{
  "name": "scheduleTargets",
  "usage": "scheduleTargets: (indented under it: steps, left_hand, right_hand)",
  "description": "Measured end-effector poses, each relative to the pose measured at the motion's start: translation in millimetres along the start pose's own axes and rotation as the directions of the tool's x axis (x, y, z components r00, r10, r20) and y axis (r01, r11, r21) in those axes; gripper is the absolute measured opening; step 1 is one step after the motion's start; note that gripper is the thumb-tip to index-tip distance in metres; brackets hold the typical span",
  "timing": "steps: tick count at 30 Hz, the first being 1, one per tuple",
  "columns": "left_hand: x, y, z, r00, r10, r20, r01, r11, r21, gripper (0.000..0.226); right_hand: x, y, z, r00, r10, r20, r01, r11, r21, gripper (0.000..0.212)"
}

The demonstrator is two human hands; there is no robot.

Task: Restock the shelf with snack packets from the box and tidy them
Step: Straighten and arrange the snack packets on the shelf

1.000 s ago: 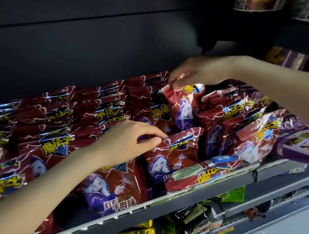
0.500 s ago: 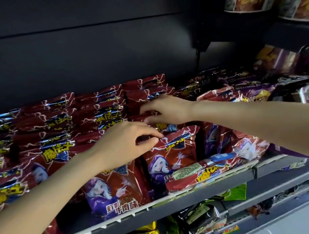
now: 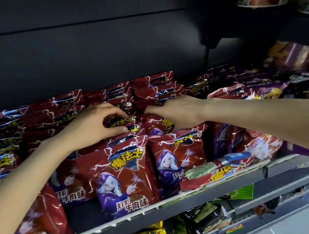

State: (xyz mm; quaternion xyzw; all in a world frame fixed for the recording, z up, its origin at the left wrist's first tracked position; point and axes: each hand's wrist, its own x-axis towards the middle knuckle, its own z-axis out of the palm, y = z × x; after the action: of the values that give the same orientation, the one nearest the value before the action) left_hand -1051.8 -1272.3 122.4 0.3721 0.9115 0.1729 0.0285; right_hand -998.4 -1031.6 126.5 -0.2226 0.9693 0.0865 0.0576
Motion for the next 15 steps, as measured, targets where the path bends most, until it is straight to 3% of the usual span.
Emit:
scheduleTargets:
  steps: [4,7,12,15]
  left_hand:
    - [-2.9,-0.7,1.2,0.999,0.043,-0.015,-0.043,0.999,-0.008,0.04]
    - [-4.3,-0.8,3.6,0.998,0.052,-0.018,-0.052,0.998,0.025,0.048]
    - [-1.4,2.9,5.4,0.998,0.069,-0.006,-0.068,0.995,0.073,0.057]
    - [-0.6,3.8,7.4,0.996,0.087,-0.003,-0.086,0.993,0.078,0.059]
  right_hand:
    - [-4.5,1.3,5.9,0.991,-0.022,-0.131,0.007,0.994,-0.113,0.081]
    - [-5.1,4.9,8.4,0.992,-0.018,-0.128,0.005,0.995,-0.101,0.079]
    - [-5.7,22.8,0.6,0.992,-0.012,-0.128,0.05,0.952,0.302,0.069]
    - [-11.4,31.4,-1.5,0.993,-0.04,-0.107,0.075,0.934,0.349,0.077]
